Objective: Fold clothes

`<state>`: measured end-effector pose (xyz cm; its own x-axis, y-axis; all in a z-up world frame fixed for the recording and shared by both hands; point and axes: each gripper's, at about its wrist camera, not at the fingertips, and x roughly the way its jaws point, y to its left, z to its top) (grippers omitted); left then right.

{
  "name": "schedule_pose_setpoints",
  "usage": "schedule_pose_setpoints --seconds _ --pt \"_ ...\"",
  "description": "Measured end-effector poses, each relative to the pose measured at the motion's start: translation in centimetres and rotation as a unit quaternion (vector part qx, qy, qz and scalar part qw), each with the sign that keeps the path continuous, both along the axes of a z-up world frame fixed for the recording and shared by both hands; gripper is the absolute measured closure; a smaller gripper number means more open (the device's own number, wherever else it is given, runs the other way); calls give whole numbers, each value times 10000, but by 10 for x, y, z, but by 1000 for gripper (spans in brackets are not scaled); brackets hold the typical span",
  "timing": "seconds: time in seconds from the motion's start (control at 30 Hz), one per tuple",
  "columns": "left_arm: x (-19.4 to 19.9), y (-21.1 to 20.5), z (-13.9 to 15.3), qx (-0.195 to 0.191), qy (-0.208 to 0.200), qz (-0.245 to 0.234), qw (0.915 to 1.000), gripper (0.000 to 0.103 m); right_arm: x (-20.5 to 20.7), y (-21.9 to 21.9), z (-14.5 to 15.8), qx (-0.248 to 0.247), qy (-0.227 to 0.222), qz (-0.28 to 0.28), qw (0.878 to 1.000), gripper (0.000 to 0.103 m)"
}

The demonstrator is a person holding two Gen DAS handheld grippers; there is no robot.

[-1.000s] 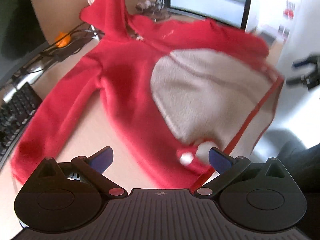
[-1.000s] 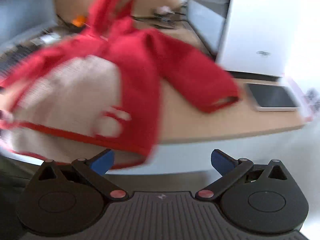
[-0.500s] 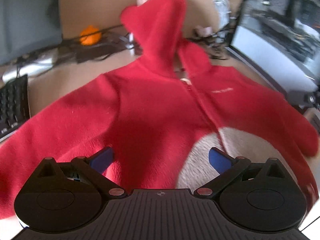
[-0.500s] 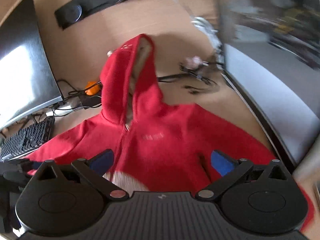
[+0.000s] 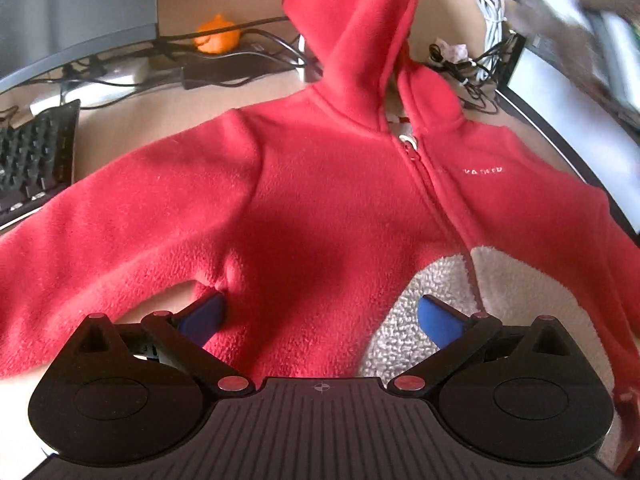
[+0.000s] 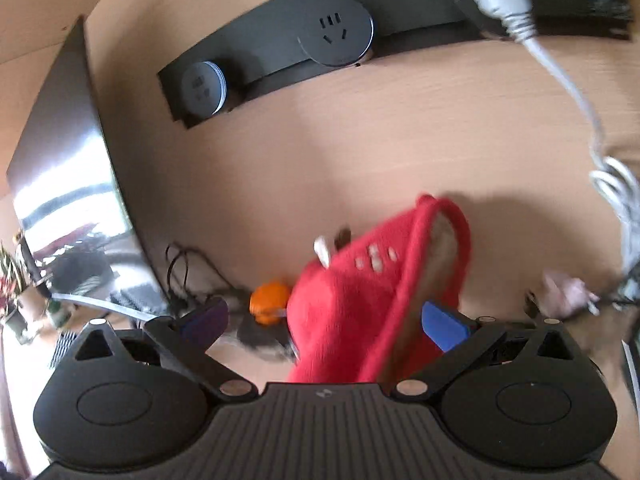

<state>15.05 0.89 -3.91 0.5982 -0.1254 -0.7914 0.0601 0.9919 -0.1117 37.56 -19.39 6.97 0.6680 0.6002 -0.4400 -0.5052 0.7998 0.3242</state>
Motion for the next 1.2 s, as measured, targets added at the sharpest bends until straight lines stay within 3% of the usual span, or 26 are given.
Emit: schedule_pose_setpoints --seconds 0.13,0.3,0.37,0.43,0.53,0.67,0.77,0.87,0.97,1.07,1.2 --pt "-2 -1 -2 102 -44 -74 9999 0 45 23 -8 141 75 -156 9997 0" --pt "-4 6 -7 280 -29 55 9996 0 81 37 -12 23 59 -967 9953 0" --pt "-5 12 -7 247 -4 56 9997 0 90 37 -13 533 485 -438 9964 0" --pt "-6 19 -8 251 131 193 9994 0 93 40 -12 1129 841 295 9896 0" --pt "-12 34 -7 125 232 375 9989 0 71 56 16 1513 390 968 9830 0" --pt "-20 53 -4 27 365 678 9970 0 25 80 79 1525 -1023 1589 9701 0" --pt "-25 62 7 -183 155 736 9970 0 5 90 106 1390 -1405 1799 9636 0" --pt "-24 57 23 -208 -241 606 9977 0 2 87 99 901 -1235 1644 9745 0" --pt "-19 43 37 -263 -664 338 9969 0 15 65 70 452 -833 1037 9901 0" --pt "-12 27 39 -458 -793 23 9958 0 39 26 42 565 -299 383 9972 0" --pt "0 13 23 -558 -620 -78 9965 0 69 -5 9 927 415 -10 9948 0"
